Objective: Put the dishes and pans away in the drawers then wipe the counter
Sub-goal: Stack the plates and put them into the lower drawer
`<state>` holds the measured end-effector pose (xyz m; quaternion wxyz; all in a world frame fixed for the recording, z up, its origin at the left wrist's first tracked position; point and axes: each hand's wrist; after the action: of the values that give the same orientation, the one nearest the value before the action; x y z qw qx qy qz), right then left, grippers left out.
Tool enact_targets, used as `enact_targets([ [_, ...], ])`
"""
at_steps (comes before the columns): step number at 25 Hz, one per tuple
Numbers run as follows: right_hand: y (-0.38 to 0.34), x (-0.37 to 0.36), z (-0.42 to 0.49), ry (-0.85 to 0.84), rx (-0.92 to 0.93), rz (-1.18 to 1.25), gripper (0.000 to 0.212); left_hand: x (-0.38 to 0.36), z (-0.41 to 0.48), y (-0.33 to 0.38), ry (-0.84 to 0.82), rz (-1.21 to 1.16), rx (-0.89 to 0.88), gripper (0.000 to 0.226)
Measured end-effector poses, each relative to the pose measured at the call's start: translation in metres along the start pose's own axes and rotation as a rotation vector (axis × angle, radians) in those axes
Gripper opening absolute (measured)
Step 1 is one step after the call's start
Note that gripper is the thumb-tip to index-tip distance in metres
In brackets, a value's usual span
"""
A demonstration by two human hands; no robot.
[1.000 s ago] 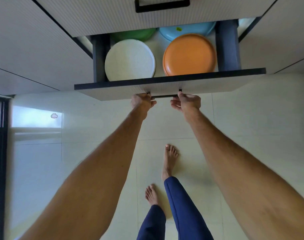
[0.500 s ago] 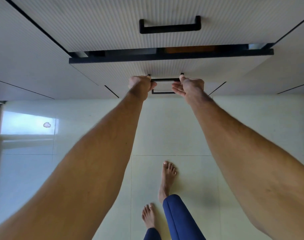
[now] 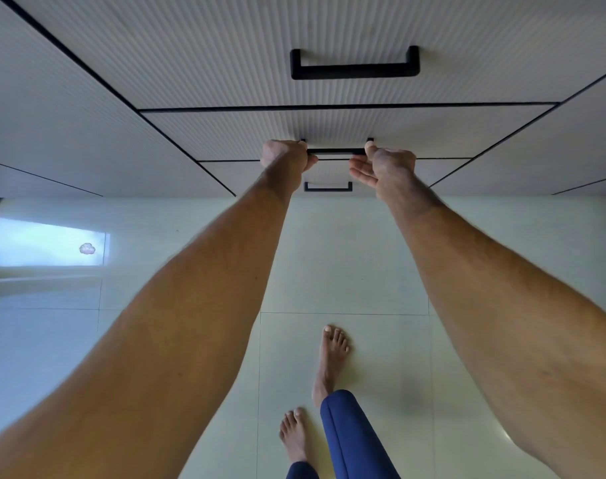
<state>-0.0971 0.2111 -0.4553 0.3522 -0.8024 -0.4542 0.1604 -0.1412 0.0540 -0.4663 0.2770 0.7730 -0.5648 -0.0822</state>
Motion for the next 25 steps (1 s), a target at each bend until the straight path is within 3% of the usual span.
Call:
enact_targets([
  [19,-0.006,0.006,-0.001,-0.034,-0.031,-0.064,0.018,0.011,-0.007,-0.002,-0.044,0.123,-0.043,0.016],
  [24,-0.003,0.007,0.002,-0.041,0.001,-0.099,0.018,0.011,-0.006,-0.009,-0.010,0.177,-0.171,0.011],
  [25,-0.002,0.007,0.002,-0.045,0.021,-0.110,0.019,0.012,-0.006,-0.011,0.016,0.207,-0.238,0.018],
])
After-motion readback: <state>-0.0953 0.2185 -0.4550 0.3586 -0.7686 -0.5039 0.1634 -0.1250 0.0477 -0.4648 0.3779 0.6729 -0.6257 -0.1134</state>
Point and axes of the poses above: each hand's wrist, its own z-axis towards the middle knuckle, its own x-axis out of the back of the hand, y = z × x, and after that the axes turned 5 degrees about x, right-handed
